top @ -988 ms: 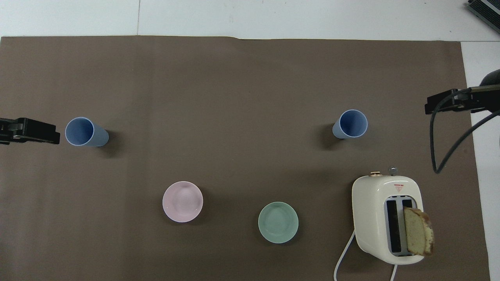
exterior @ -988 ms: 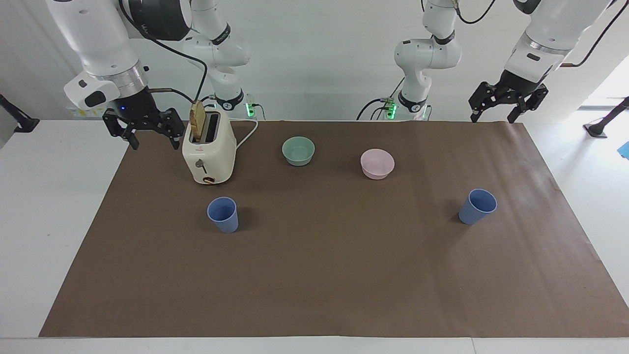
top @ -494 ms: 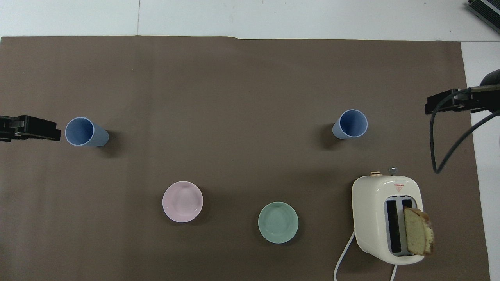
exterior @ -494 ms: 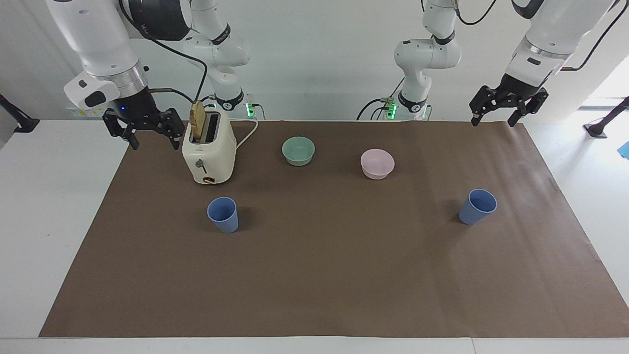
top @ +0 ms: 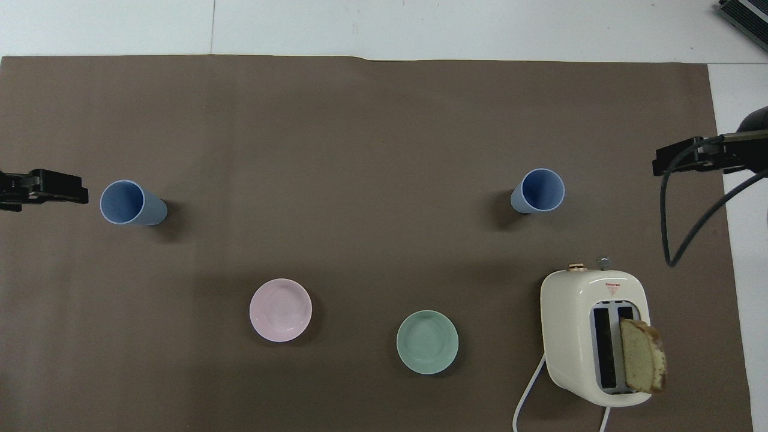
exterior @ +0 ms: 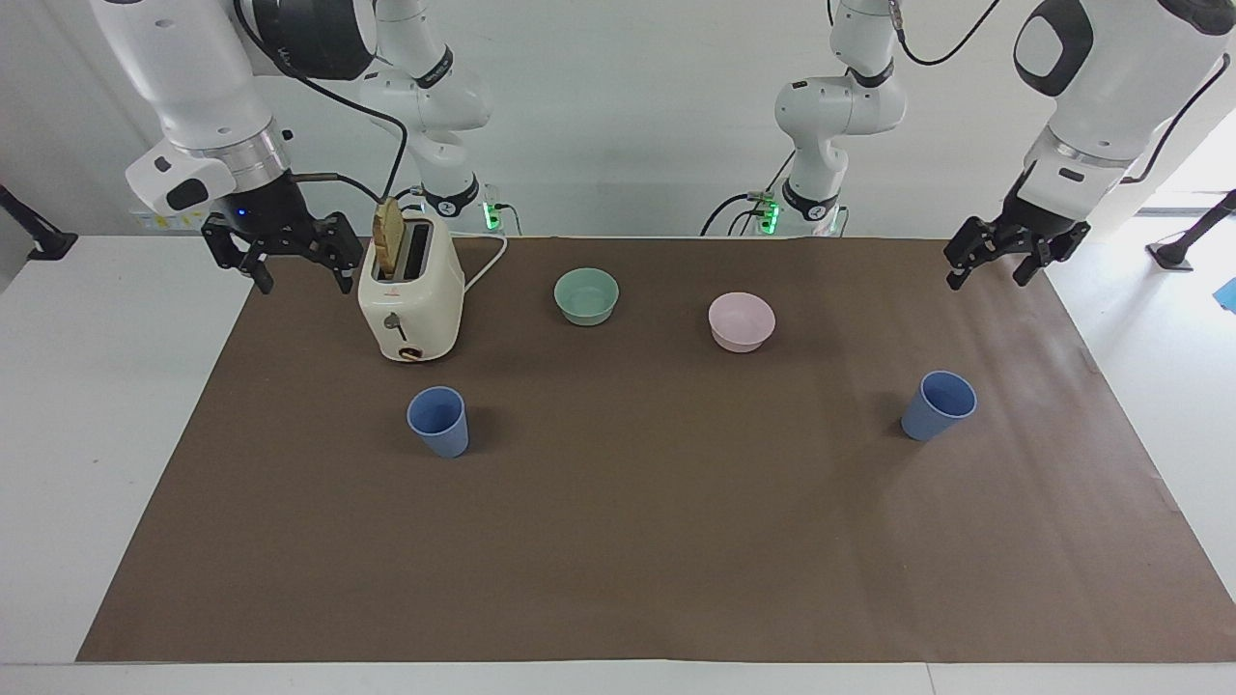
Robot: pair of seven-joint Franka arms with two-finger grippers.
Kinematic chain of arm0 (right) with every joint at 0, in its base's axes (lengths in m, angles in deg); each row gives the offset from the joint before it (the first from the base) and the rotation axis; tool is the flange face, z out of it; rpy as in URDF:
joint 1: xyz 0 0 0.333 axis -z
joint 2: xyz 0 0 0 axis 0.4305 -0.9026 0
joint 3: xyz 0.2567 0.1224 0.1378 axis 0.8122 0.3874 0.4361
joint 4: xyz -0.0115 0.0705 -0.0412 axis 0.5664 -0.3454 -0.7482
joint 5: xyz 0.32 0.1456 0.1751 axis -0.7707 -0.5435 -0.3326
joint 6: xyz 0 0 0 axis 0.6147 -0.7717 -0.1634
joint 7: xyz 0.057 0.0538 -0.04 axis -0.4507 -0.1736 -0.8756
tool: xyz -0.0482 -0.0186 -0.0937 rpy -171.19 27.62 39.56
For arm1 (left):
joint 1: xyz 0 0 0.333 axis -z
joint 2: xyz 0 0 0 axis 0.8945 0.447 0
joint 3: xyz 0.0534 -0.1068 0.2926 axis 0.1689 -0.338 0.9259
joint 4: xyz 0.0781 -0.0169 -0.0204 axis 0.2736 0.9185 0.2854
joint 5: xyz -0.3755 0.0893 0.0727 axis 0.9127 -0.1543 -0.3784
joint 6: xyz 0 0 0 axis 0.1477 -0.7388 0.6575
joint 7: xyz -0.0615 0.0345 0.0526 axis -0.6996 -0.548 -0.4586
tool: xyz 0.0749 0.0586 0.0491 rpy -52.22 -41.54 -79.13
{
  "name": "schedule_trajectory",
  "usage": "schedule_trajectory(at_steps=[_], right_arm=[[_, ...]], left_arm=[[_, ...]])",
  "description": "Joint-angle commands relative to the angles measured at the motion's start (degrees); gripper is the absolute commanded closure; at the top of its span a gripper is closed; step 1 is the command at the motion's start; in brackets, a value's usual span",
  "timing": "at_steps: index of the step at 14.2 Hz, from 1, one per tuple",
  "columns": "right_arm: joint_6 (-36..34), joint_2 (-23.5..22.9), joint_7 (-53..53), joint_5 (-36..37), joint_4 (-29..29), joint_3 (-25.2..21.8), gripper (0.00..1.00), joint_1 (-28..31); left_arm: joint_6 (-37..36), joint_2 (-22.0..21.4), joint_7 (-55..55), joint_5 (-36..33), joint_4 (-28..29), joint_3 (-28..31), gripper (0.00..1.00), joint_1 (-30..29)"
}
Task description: Stack blue cups with both arms
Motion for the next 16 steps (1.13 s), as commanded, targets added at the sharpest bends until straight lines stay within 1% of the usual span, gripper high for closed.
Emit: schedule_trajectory(at_steps=[1, 5, 7, 10, 13, 15, 16], right_arm=[[-0.3, 1.1, -0.9, -0.3, -1.0, 0.4, 0.00, 0.6], [-0.3, 1.1, -0.9, -0.3, -1.0, 0.4, 0.00, 0.6], [-0.3, 1.1, -0.9, -0.3, -1.0, 0.4, 0.00, 0.6], [-0.3, 1.2, -0.9, -0.3, -1.0, 0.4, 0.00, 0.6], [-0.3, 1.1, -0.9, -0.3, -1.0, 0.3, 0.00, 0.6], [-0.3, 1.2, -0.9, -0.3, -1.0, 0.4, 0.00, 0.6], [-0.3, 1.1, -0.9, -0.4, -1.0, 0.4, 0.00, 0.6]], left_arm=[[5.8, 1.6, 0.7, -0.4, 4.1, -0.4, 0.00, -3.3], [12.5, 6.7, 0.7, 0.9, 6.4, -0.4, 0.00, -5.8], [16.4, 7.9, 0.7, 2.9, 9.3, -0.4, 0.00, -6.3], [22.3, 9.3, 0.6, 3.2, 13.6, -0.4, 0.00, -5.8], [24.3, 11.3, 0.4, 3.2, 14.8, -0.4, 0.00, -5.8], [24.6, 11.5, 0.4, 3.2, 14.8, -0.4, 0.00, -5.8], [24.6, 11.5, 0.4, 3.2, 14.7, -0.4, 0.32, -5.8]])
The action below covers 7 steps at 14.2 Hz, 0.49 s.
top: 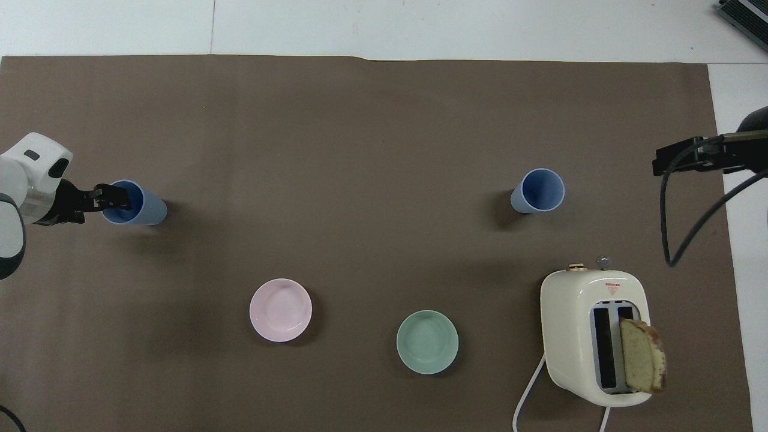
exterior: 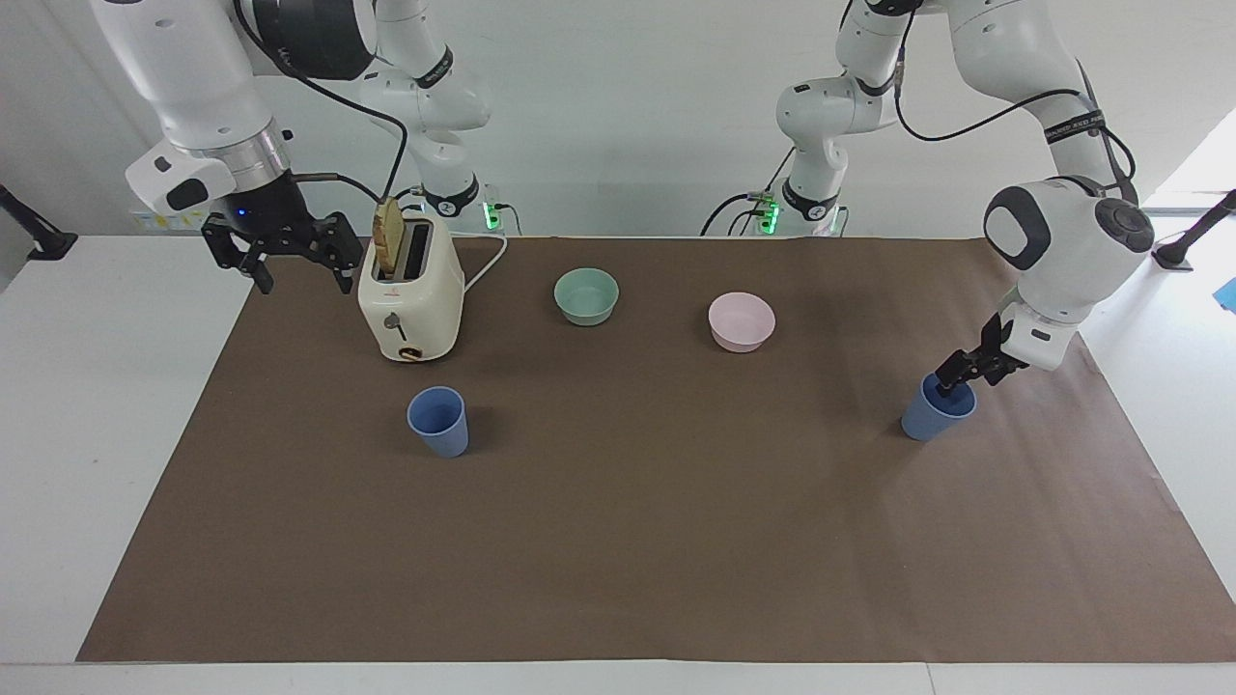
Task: Stack blue cups with both arms
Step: 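Reach the left gripper to the nearby blue cup and grasp it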
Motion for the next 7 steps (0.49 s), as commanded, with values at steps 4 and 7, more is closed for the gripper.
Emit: schedule_trajectory(at_steps=[4, 7], right_arm=[[-0.3, 1.1, -0.9, -0.3, -1.0, 0.4, 0.00, 0.6], [-0.3, 1.2, -0.9, -0.3, -1.0, 0.4, 0.00, 0.6]], left_arm=[[1.2, -0.4, -0.7, 0.7, 0.5, -0.2, 1.00, -0.2], [0.2, 0.9, -3.2, 0.6, -2.5, -0.2, 1.00, -0.2]])
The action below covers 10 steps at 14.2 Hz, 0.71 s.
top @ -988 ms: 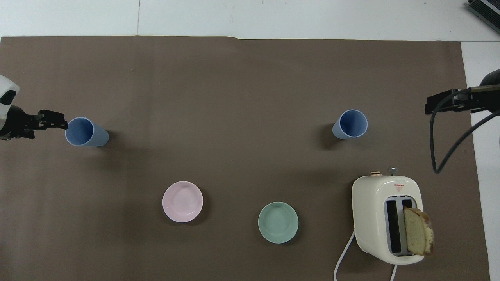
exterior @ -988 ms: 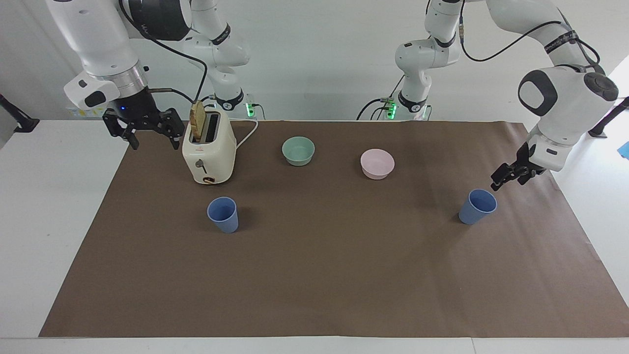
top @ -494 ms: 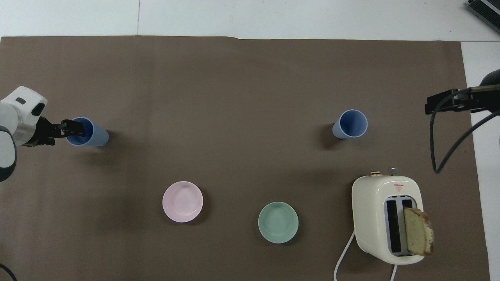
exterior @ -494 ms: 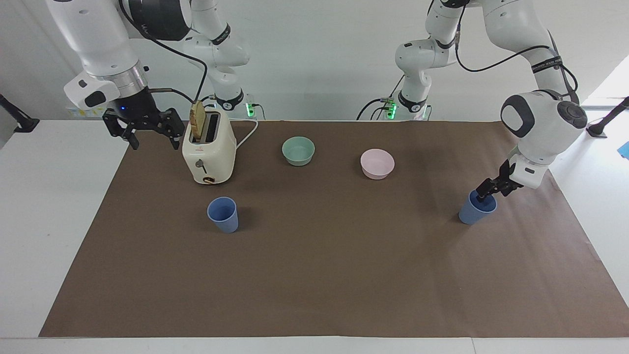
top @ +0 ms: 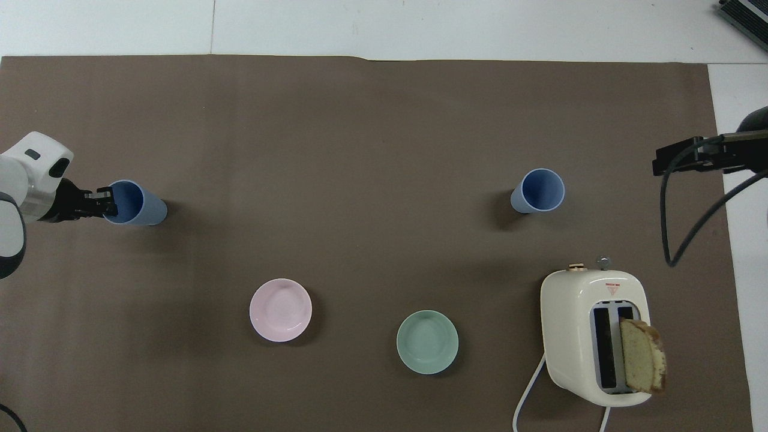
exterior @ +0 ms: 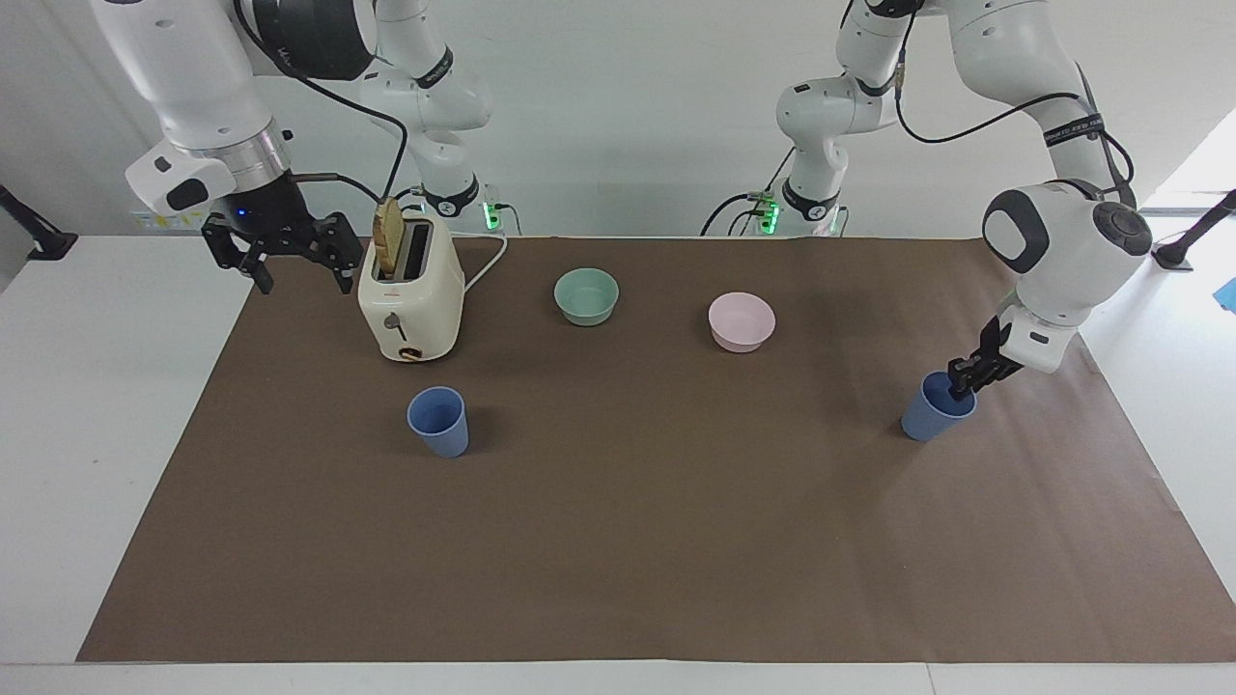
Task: Stack blue cups with both arms
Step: 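Reach the left gripper to the nearby blue cup and grasp it, then carry the blue cup with the left gripper toward the table center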
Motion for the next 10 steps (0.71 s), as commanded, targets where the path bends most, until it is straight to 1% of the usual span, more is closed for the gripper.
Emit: schedule_trajectory(at_steps=[1, 2, 4, 6, 8, 10], right_arm=[[-0.3, 1.1, -0.9, -0.3, -1.0, 0.4, 0.00, 0.6], [-0.3, 1.1, -0.8, -0.3, -1.0, 0.4, 0.00, 0.6], [-0.3, 1.2, -0.8, -0.3, -1.0, 0.4, 0.00, 0.6], [-0.3, 1.2, -0.9, -0.3, -1.0, 0.4, 0.00, 0.6], [-0.3, 1.2, -0.9, -0.3, -1.0, 0.4, 0.00, 0.6], [-0.3, 1.2, -0.9, -0.3, -1.0, 0.4, 0.00, 0.6]], left_arm=[[-0.5, 0.9, -1.2, 0.6, -3.5, -0.1, 1.00, -0.1], [-0.9, 0.6, -1.0, 0.7, -4.7, -0.2, 1.00, -0.1], [-4.1, 0.4, 1.6, 0.7, -9.0, -0.8, 1.00, 0.2], [-8.4, 0.4, 7.2, 0.7, -13.8, -0.8, 1.00, 2.8], [-10.1, 0.4, 16.5, 0.6, -16.2, -0.7, 1.00, 8.0], [-10.0, 0.5, 26.8, 0.6, -16.6, -0.7, 1.00, 14.2]])
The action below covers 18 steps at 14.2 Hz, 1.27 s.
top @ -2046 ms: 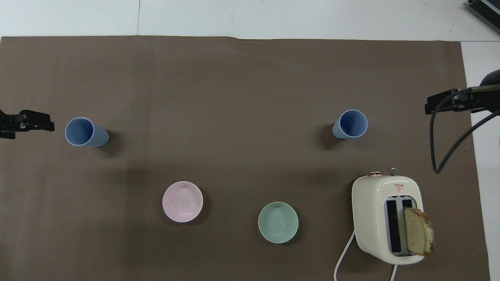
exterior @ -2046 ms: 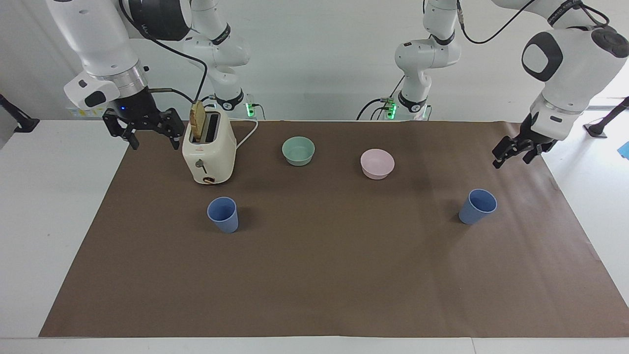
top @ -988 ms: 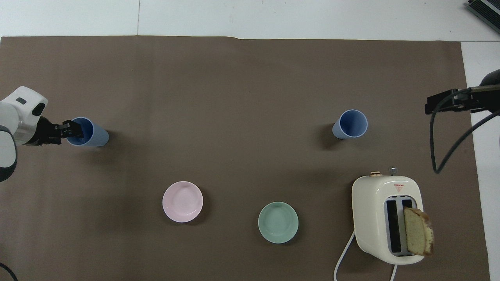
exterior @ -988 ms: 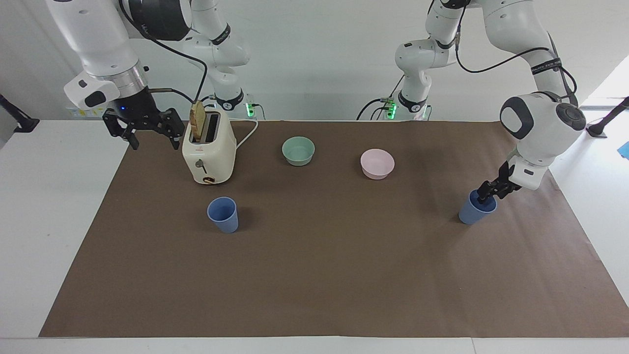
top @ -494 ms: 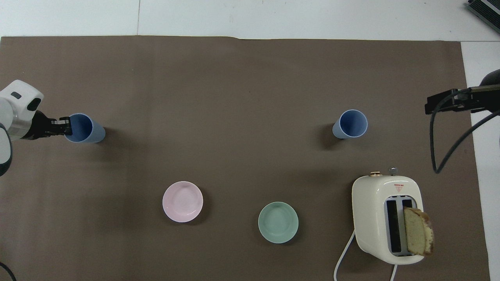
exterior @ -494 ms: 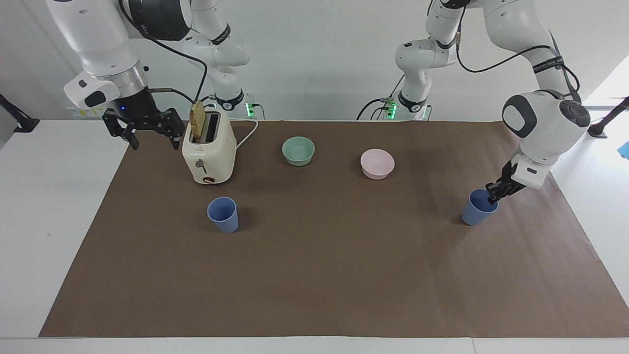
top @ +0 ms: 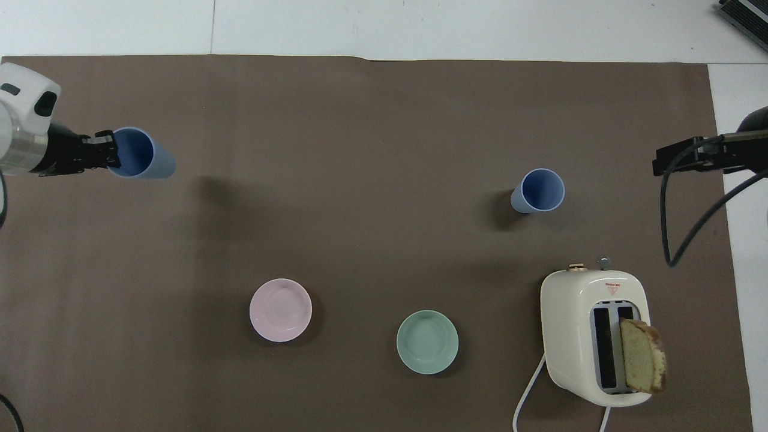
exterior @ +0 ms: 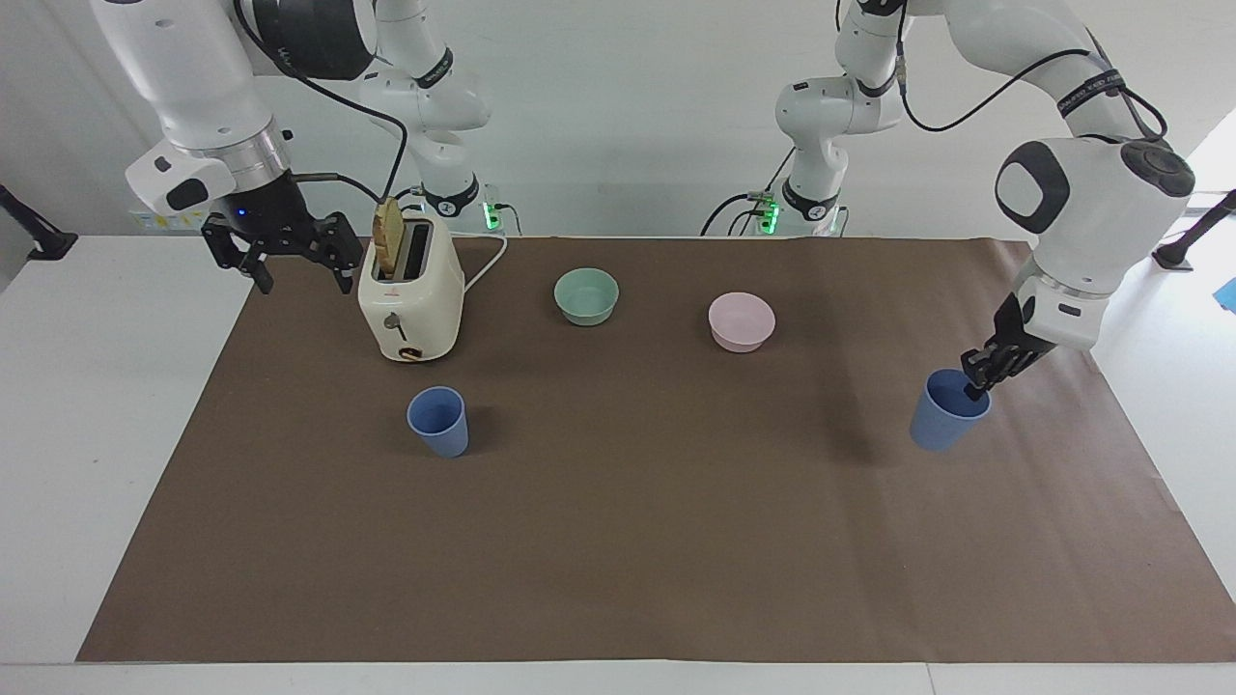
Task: Stack blue cups with both arms
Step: 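Carry the blue cup with the left gripper toward the table center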
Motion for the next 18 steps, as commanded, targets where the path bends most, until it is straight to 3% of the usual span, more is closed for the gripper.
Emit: schedule_trajectory(at_steps=[1, 5, 8, 11, 18], right_arm=[[-0.3, 1.2, -0.9, -0.3, -1.0, 0.4, 0.00, 0.6], [-0.3, 1.1, -0.9, -0.3, -1.0, 0.4, 0.00, 0.6], [-0.3, 1.2, -0.9, -0.3, -1.0, 0.4, 0.00, 0.6], [-0.5, 1.2, -0.9, -0.4, -1.1, 0.4, 0.00, 0.6], [-0.4, 1.2, -0.8, -0.4, -1.2, 0.4, 0.00, 0.6]], left_arm=[[-1.2, 0.6, 12.4, 0.2, -1.2, 0.8, 1.00, 8.8], [1.9, 3.3, 25.0, -0.4, -0.7, 0.8, 1.00, 21.1], [5.5, 5.3, 28.7, -0.4, 0.3, 0.8, 1.00, 26.6], [12.1, 5.6, 29.5, -0.5, 5.1, 0.8, 1.00, 29.7], [17.7, 5.6, 28.8, -1.9, 10.3, 0.8, 1.00, 32.3]])
